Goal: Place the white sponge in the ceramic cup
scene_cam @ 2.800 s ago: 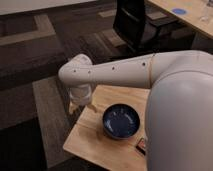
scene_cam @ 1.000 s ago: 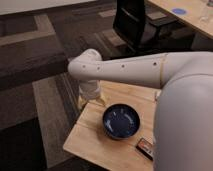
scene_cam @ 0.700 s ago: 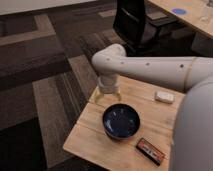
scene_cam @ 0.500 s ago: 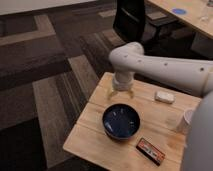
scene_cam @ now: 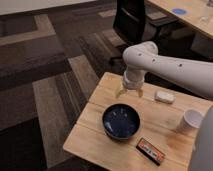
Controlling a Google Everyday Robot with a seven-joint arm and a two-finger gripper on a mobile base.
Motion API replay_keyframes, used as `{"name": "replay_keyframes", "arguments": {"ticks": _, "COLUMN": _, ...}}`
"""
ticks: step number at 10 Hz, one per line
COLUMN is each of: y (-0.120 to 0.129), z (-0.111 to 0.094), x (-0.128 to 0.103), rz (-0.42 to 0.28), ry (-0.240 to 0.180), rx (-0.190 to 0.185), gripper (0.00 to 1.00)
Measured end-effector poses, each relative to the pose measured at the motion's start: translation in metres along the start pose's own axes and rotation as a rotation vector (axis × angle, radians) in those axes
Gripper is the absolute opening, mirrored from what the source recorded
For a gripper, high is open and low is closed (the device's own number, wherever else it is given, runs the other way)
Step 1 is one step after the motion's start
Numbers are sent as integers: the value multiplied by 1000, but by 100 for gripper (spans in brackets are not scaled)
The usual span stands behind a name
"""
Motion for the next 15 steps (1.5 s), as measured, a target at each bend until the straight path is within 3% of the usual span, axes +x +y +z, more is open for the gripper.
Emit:
{"name": "replay_keyframes", "arguments": {"ticks": 1, "y": -6, "z": -3, "x": -1, "rz": -69, "ry": 12, "rx": 15, "gripper": 65}}
{"name": "replay_keyframes", "arguments": {"ticks": 3, "y": -29, "z": -15, "x": 0, "rz": -337, "ry": 73, "rx": 59, "gripper": 65}}
{"name": "replay_keyframes", "arguments": {"ticks": 4, "y": -33, "z": -17, "x": 2, "rz": -400, "ry": 92, "rx": 62, "gripper": 65}}
{"name": "replay_keyframes", "arguments": {"ticks": 6, "y": -47, "z": -24, "x": 8, "rz": -671, "ry": 164, "rx": 85, "gripper": 65}}
{"name": "replay_keyframes", "arguments": {"ticks": 7, "y": -53, "z": -26, "x": 9, "rz": -766, "ry": 191, "rx": 96, "gripper": 65}}
{"name": "replay_keyframes", "arguments": {"ticks": 8, "y": -55, "z": -27, "x": 9, "rz": -793, "ry": 200, "rx": 97, "gripper": 65}}
{"name": "replay_keyframes", "arguments": {"ticks": 12, "y": -54, "z": -26, "x": 9, "rz": -793, "ry": 200, "rx": 98, "gripper": 65}}
{"name": "replay_keyframes", "arguments": {"ticks": 15, "y": -78, "z": -20, "x": -12, "rz": -864, "ry": 200, "rx": 134, "gripper": 65}}
